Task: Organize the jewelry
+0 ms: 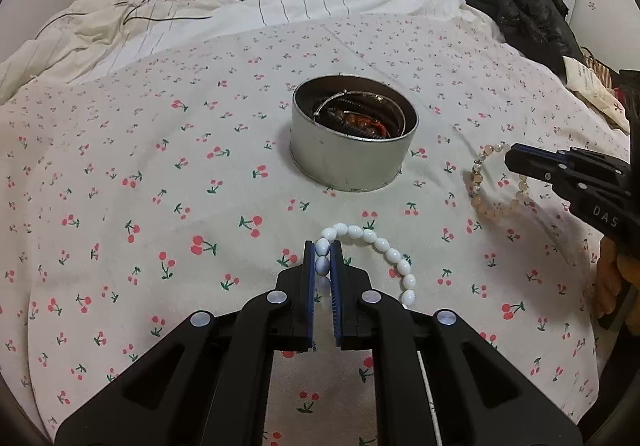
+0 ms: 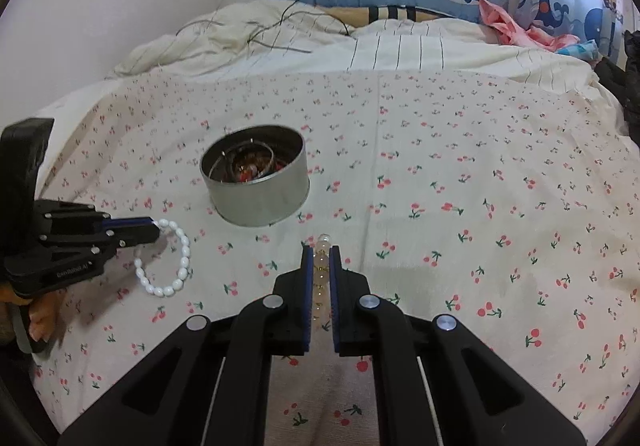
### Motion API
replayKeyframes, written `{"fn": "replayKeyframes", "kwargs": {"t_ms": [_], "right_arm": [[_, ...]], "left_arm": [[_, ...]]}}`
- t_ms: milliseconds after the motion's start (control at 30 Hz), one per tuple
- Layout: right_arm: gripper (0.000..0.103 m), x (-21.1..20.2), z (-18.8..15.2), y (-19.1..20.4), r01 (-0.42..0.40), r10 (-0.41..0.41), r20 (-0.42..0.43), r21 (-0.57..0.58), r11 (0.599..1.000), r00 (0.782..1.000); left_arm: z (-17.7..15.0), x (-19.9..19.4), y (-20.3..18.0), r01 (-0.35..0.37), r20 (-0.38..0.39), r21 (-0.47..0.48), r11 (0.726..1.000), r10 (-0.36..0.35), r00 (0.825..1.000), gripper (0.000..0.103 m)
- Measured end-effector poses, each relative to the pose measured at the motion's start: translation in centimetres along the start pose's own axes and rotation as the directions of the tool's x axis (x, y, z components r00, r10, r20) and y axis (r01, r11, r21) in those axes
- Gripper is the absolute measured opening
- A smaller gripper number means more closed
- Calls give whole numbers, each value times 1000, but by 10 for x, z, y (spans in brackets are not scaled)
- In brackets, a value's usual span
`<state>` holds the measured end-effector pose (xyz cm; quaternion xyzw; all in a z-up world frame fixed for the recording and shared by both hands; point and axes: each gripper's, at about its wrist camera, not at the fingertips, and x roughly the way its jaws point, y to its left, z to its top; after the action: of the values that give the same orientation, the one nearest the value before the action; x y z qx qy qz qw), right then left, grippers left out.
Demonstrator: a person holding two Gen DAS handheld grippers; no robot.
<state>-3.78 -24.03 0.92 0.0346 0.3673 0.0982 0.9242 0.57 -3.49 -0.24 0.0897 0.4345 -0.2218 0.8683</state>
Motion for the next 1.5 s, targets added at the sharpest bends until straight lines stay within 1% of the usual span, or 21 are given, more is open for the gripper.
{"fn": "replayKeyframes", "kwargs": {"t_ms": [100, 333, 633, 767, 967, 1233, 1500], "right_arm": [[8, -5, 1, -1, -13, 13, 22, 9, 1000, 1000], [8, -15, 5, 3, -40, 40, 73, 1, 999, 997], [8, -18, 6, 6, -46, 46, 84, -3, 999, 995], [8, -18, 5, 7, -49, 49, 86, -5, 999, 995], [8, -20, 6, 8, -55, 56, 93, -6, 998, 994], [8, -24, 7, 11, -74, 75, 107, -13, 997, 991], [8, -24, 10, 12, -103, 103, 102, -5, 995, 989]], "left_arm": [[0, -4, 0, 1, 14, 2, 1000, -1, 1000, 6], [1, -4, 3, -5, 16, -6, 1000, 5, 1000, 6], [1, -3, 1, -28, 15, 10, 1000, 28, 999, 6], [2, -4, -2, -54, 21, 28, 998, 53, 998, 6], [3, -7, -4, -57, 31, 33, 998, 56, 998, 6], [6, -16, -11, -55, 55, 50, 997, 52, 997, 6], [14, -26, -16, -20, 76, 45, 999, 17, 997, 6]]}}
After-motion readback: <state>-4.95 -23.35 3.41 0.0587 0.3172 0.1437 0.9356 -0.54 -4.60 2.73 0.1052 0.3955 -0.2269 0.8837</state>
